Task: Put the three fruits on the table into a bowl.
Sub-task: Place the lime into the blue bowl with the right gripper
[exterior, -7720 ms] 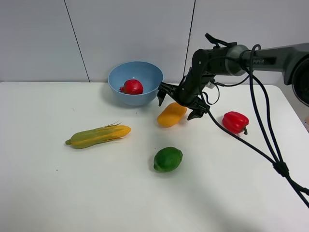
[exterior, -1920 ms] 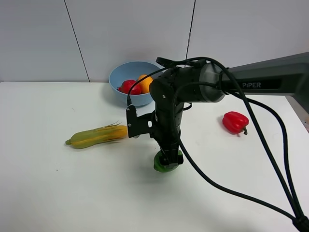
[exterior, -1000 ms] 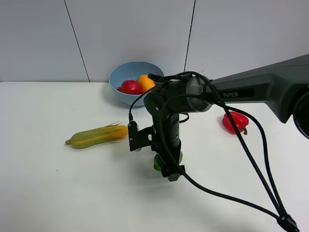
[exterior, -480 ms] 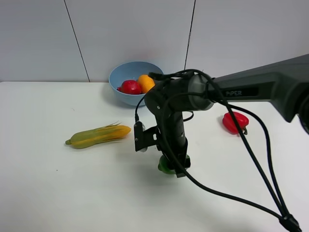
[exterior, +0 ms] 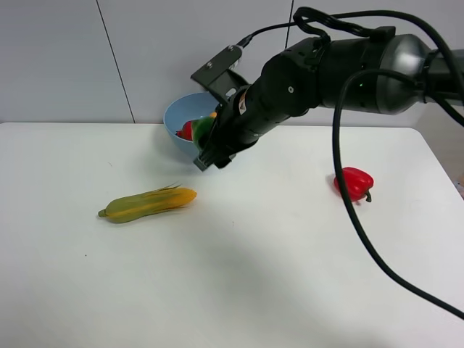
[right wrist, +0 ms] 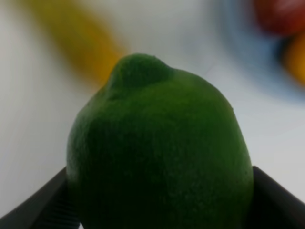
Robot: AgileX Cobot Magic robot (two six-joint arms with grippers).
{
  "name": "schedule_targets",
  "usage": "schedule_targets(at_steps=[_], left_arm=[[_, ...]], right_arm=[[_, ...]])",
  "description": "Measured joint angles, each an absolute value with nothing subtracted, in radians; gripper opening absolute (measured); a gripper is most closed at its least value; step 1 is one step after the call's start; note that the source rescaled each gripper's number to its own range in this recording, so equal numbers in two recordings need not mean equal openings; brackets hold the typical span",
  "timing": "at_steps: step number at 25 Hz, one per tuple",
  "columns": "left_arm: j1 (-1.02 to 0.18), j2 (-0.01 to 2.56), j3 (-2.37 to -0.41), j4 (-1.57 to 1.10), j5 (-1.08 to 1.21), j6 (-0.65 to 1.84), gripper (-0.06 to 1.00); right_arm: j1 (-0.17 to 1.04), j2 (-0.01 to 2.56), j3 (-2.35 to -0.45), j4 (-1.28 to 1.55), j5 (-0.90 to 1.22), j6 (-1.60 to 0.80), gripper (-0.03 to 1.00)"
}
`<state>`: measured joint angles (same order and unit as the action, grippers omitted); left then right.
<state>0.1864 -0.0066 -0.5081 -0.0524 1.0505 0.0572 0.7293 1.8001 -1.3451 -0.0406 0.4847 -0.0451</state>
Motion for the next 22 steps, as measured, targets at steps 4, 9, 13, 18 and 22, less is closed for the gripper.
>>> schedule_targets(at_steps=[4,9,13,18,22], left_arm=[[0.186,-0.007,-0.508,-0.052,1.05,0.057,1.0],[0.186,-0.007,-0.508,-0.052,1.05,0.057,1.0],[0.186,-0.007,-0.508,-0.052,1.05,0.057,1.0],[0.186,-0.007,-0.508,-0.052,1.05,0.057,1.0],[0.186,-0.007,-0.508,-0.052,1.05,0.057,1.0]], right_arm=[[0.668,1.879,-1.43,-0.073,0.361,0.146,0.02],[0.623,2.045,-1.655,-0.089,0.352,0.212,0.02],[0.62,2.188,-1.837,-0.129,0.402,0.212,0.02],[0.617,2.305,-1.964,-0.149,0.456,0.205,0.02],[0.599,2.335,-1.981,-0.15,0.483,0.185,0.08]])
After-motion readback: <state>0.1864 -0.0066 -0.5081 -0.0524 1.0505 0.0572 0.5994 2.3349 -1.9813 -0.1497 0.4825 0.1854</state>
